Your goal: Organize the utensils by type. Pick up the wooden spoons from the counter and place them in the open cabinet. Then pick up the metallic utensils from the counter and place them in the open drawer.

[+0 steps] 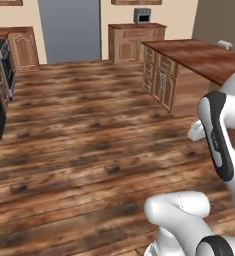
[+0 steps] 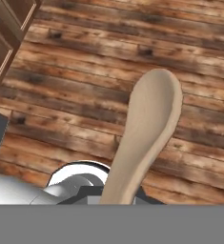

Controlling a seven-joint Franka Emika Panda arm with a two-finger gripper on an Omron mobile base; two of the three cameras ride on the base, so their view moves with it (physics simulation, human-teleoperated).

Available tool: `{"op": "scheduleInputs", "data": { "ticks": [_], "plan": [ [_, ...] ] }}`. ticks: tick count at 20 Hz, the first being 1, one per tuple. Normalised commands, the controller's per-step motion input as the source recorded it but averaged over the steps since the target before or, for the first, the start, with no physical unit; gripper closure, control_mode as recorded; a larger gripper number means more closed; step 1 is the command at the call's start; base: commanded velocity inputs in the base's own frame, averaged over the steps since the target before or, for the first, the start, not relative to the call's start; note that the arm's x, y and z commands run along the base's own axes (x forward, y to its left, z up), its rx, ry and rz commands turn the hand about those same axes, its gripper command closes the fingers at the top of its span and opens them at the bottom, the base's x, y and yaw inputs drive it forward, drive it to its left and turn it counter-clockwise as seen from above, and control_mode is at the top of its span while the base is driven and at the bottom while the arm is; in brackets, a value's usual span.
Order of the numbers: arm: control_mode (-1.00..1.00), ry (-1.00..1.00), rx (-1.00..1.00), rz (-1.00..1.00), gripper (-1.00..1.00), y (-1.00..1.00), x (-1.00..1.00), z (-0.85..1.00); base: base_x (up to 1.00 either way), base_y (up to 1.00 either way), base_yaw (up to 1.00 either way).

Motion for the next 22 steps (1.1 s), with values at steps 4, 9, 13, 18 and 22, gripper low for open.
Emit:
{"op": "scheduleInputs", "data": {
  "ticks": [4, 9, 13, 18, 22],
  "plan": [
    [1.0, 0.0, 0.0, 0.0, 1.0, 0.0, 0.0, 0.0, 1.0, -0.01, 0.13],
    [1.0, 0.0, 0.0, 0.0, 1.0, 0.0, 0.0, 0.0, 1.0, 0.0, 0.13],
    [1.0, 0.0, 0.0, 0.0, 1.0, 0.0, 0.0, 0.0, 1.0, -0.01, 0.13],
    [1.0, 0.0, 0.0, 0.0, 1.0, 0.0, 0.0, 0.0, 1.0, 0.0, 0.15],
    [1.0, 0.0, 0.0, 0.0, 1.0, 0.0, 0.0, 0.0, 0.99, 0.0, 0.27]
  ]
}}
